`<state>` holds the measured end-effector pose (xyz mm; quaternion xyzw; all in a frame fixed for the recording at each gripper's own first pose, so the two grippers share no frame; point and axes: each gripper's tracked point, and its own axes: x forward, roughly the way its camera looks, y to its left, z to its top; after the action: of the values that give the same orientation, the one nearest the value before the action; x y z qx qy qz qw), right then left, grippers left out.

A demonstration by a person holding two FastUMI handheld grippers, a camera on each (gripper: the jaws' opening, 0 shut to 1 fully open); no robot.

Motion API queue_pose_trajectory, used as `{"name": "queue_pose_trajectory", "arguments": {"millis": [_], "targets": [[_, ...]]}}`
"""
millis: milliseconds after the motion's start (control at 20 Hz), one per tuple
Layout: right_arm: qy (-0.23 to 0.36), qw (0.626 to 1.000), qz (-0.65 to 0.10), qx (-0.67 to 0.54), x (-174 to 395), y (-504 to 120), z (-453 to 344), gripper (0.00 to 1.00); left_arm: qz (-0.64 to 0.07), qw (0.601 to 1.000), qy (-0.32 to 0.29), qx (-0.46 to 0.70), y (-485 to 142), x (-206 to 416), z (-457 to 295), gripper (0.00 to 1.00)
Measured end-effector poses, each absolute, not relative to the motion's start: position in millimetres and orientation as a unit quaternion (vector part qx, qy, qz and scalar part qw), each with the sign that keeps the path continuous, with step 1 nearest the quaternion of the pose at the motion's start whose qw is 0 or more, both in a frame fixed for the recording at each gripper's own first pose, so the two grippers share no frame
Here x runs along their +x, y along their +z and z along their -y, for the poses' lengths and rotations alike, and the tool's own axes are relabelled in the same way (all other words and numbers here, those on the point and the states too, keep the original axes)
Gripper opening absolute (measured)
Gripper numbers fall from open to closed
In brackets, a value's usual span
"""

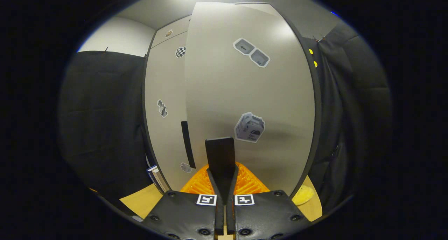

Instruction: Open the right door of the double-door shoe cabinet with the right hand, and open the left door with the left hand.

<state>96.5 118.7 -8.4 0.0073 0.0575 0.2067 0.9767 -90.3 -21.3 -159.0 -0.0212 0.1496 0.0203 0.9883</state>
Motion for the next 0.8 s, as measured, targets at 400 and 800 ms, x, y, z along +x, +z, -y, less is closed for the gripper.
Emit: {"name": "queue_pose_trajectory", "arguments": {"millis": [400,800], "targets": [[0.2,0.978,-0.055,0.009,76,-8,-93,0.05,-0.153,0.988,-0.006,-0.011,-162,-83,43,0.97],[0.179,0.982,-0.053,0.008,61,-10,-69,0.05,-0.161,0.986,-0.035,-0.006,-169,-74,62,0.96]]}}
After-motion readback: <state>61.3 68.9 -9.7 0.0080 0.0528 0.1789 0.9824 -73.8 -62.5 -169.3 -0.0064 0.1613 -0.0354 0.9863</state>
